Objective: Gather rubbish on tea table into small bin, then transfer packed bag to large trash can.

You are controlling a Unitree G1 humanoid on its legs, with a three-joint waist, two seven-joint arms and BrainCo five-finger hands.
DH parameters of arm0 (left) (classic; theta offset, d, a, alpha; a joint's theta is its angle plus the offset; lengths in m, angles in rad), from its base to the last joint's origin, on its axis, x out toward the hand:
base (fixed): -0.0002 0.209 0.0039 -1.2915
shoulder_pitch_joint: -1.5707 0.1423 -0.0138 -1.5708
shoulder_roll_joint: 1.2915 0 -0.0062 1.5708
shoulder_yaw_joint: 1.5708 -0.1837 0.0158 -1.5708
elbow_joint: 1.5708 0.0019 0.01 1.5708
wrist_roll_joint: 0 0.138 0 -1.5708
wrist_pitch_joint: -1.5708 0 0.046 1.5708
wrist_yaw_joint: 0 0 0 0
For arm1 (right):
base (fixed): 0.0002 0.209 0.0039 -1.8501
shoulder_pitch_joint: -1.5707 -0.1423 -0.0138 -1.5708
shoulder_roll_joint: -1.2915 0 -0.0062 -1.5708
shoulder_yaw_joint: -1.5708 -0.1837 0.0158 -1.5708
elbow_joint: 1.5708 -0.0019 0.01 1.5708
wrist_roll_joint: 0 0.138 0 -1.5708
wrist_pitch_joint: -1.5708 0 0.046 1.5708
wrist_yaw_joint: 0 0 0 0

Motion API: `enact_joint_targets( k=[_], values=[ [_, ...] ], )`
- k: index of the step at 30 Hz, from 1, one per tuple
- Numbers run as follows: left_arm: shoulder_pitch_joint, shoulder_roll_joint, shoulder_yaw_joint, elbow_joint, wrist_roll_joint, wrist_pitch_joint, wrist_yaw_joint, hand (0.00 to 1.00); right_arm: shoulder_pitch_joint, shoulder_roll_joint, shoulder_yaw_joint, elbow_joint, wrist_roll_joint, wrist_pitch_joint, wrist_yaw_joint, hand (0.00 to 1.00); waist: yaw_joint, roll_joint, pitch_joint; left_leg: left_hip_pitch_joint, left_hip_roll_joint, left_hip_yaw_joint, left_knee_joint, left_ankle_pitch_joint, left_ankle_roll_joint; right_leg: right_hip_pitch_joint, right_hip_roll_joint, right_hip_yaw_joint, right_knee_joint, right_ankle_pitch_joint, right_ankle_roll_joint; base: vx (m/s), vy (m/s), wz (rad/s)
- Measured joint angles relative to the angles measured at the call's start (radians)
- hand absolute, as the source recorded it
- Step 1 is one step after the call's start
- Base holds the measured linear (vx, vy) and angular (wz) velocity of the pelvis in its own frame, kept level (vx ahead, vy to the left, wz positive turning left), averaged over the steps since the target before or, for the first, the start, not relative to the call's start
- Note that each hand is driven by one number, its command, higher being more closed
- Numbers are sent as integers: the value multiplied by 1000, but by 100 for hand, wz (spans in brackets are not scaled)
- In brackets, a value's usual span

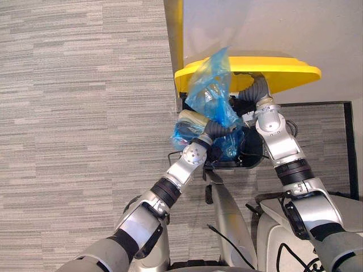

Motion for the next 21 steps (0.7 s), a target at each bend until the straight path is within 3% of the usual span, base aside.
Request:
enact_joint_targets(
  k=[13, 21],
  values=[
    [-19, -16, -14, 0, 5, 0, 7, 100, 0, 5, -2, -31, 1, 0, -14, 0, -2, 0, 0, 0, 3, 3, -1, 0, 0, -2, -2, 3, 0, 0, 0, 18, -16, 0],
    [-20, 20, 71, 113, 137, 21, 13, 100, 1, 24, -1, -30, 0, -4, -14, 0, 0, 0, 0, -19, 18, 24, 20, -6, -2, -15, 6, 4, -1, 2, -1, 15, -21, -2]
  ],
)
